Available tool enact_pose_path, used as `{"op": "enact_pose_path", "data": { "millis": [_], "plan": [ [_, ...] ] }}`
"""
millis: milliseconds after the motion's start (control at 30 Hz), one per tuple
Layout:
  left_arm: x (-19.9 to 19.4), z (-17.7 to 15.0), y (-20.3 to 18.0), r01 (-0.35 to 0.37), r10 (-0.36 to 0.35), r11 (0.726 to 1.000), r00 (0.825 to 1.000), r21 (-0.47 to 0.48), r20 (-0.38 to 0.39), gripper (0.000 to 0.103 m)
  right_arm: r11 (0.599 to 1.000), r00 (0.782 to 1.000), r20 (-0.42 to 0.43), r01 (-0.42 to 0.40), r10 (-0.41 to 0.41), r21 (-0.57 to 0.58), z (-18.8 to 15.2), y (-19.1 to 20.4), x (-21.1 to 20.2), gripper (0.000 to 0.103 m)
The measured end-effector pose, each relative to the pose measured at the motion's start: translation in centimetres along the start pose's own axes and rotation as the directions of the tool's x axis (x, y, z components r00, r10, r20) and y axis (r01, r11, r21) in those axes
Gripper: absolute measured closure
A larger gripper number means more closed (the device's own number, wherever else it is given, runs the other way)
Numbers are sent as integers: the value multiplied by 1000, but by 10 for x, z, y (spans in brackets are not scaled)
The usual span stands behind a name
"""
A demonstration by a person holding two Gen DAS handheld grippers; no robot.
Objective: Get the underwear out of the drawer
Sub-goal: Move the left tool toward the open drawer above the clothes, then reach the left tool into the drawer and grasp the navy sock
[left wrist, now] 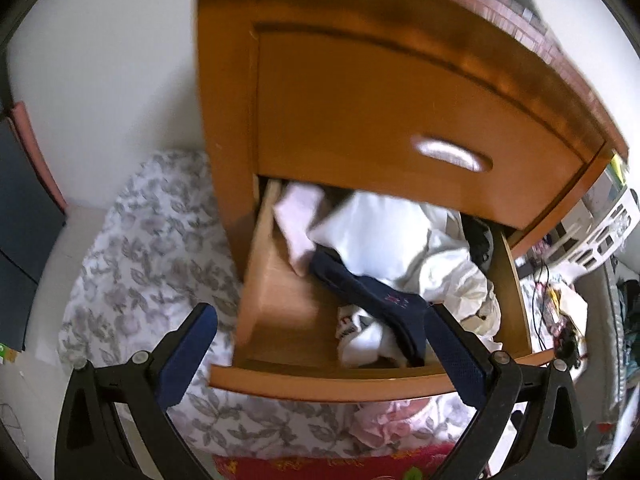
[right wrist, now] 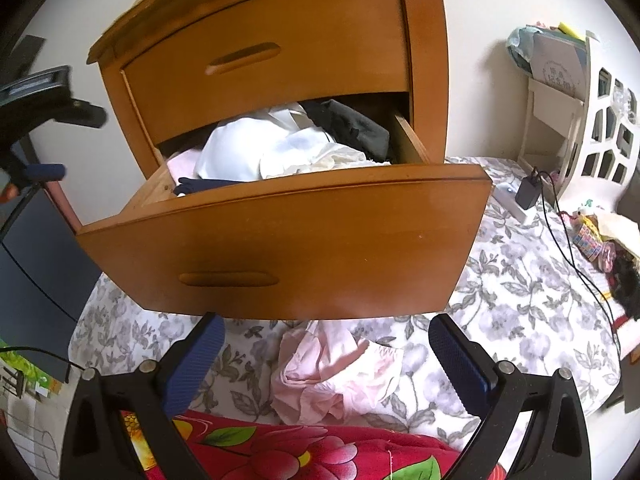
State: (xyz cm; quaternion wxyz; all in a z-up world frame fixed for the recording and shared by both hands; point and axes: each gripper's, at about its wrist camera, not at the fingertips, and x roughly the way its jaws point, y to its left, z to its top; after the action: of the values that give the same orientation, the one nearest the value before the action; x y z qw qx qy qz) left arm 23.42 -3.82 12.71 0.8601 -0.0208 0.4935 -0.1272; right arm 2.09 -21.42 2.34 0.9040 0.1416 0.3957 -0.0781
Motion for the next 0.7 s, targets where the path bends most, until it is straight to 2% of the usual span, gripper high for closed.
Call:
{"op": "enact_pose_path", "data": {
  "millis": [133, 200, 367, 533, 600, 700],
  "plan": [
    [33, 5, -14, 35, -37, 999, 991, -16, -127, 0, 1000, 1000, -6, -13, 13, 21, -1, -3, 1, 0],
    [45, 7, -21, 36, -38, 999, 987, -21, -157, 0, 999, 1000, -8, -20, 20, 26, -1, -4, 1, 0],
    [65, 11, -32, 30, -34, 999, 982, -21, -183, 0, 999, 999, -13, -32, 33, 34, -2, -4, 3, 0],
    [84, 13, -30, 28, -46, 996, 975, -85, -219, 1, 998, 999, -16, -45, 46, 49, -3, -7, 4, 0],
    [92, 15, -31, 6, -23, 997, 974, -78, -224, 11, 998, 999, -20, -48, 49, 51, -2, -7, 5, 0],
    [106, 17, -31, -8, -15, 996, 970, -93, -241, 17, 997, 999, -20, -50, 51, 51, -2, -7, 5, 0]
  ]
}}
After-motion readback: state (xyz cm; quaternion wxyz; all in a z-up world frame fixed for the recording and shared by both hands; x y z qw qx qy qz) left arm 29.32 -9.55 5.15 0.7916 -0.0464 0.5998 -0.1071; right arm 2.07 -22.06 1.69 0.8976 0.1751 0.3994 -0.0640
